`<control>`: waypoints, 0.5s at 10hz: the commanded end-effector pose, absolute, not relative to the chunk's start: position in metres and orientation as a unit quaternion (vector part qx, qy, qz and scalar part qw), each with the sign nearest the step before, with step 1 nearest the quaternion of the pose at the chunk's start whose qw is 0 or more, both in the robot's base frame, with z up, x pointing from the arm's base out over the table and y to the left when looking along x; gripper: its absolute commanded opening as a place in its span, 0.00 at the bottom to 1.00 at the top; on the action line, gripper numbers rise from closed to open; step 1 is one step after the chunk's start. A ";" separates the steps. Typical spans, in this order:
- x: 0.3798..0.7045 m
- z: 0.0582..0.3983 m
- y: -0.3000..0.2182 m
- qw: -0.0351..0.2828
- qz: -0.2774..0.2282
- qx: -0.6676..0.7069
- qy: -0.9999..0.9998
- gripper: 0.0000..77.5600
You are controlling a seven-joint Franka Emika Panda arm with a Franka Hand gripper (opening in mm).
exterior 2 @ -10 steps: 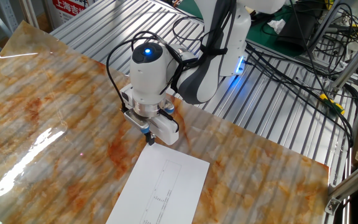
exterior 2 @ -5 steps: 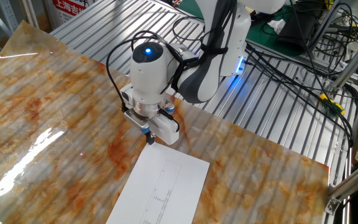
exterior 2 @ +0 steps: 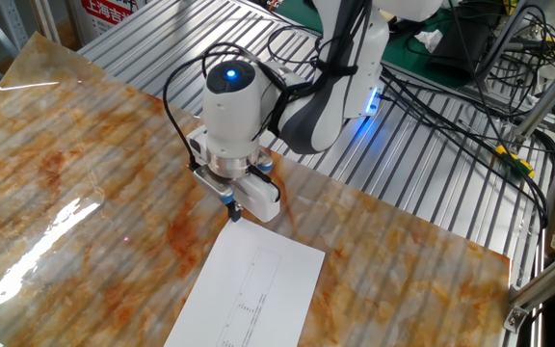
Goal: Flip over and spread out the paper that is laid flat on the table
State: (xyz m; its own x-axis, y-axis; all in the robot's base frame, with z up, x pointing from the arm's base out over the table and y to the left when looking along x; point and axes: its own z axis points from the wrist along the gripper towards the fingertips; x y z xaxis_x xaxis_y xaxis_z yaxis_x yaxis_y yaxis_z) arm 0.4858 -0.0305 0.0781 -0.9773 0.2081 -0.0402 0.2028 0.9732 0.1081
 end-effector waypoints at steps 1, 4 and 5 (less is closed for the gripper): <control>0.492 0.102 -0.028 0.018 0.050 0.106 0.993 0.01; 0.496 0.121 -0.028 0.012 0.046 0.109 0.993 0.01; 0.496 0.124 -0.028 0.011 0.045 0.110 0.993 0.01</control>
